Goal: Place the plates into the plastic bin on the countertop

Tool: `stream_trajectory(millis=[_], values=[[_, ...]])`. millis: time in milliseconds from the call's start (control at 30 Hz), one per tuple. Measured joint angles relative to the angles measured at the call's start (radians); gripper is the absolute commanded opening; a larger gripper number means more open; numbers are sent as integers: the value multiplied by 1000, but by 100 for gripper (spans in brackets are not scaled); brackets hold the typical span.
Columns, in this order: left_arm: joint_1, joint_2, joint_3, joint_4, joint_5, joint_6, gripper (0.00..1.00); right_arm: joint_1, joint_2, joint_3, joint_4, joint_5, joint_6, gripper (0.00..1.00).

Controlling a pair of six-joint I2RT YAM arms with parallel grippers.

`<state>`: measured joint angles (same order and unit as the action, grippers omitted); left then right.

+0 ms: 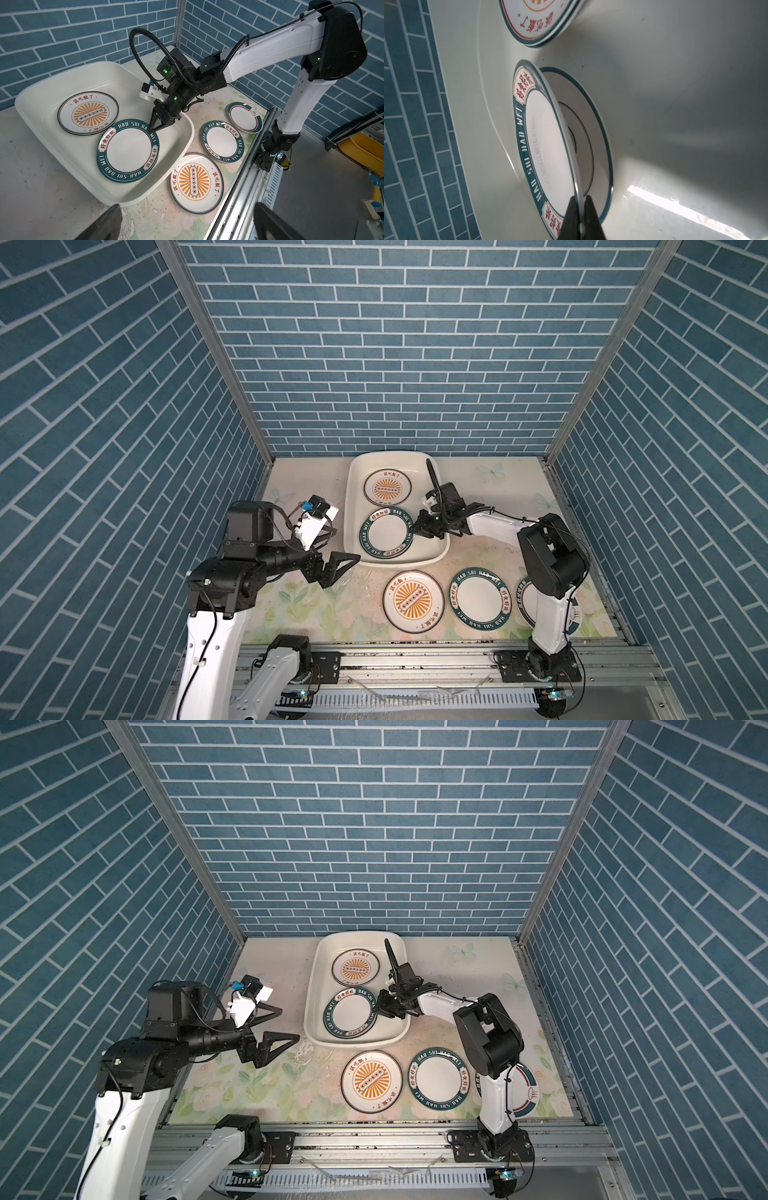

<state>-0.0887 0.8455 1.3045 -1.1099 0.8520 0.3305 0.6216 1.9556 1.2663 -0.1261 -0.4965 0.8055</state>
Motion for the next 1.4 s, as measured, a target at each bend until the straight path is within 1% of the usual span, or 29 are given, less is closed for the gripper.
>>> stream_trajectory(millis=[333, 467, 733, 833, 1400], values=[[4, 1, 11, -2, -3, 3, 100, 0, 11, 0, 0, -16, 0, 2], [5, -2, 21, -11, -3, 7, 99, 0, 14, 0, 3, -20, 0, 7], [5, -14, 21, -19, -2, 9, 100, 0, 17, 0, 0, -21, 1, 20], [6, -15, 21, -18, -1, 8, 100, 0, 21, 0, -5, -21, 1, 23], [14, -22, 21, -18, 6, 6, 100, 0, 22, 1, -37, -19, -3, 25]])
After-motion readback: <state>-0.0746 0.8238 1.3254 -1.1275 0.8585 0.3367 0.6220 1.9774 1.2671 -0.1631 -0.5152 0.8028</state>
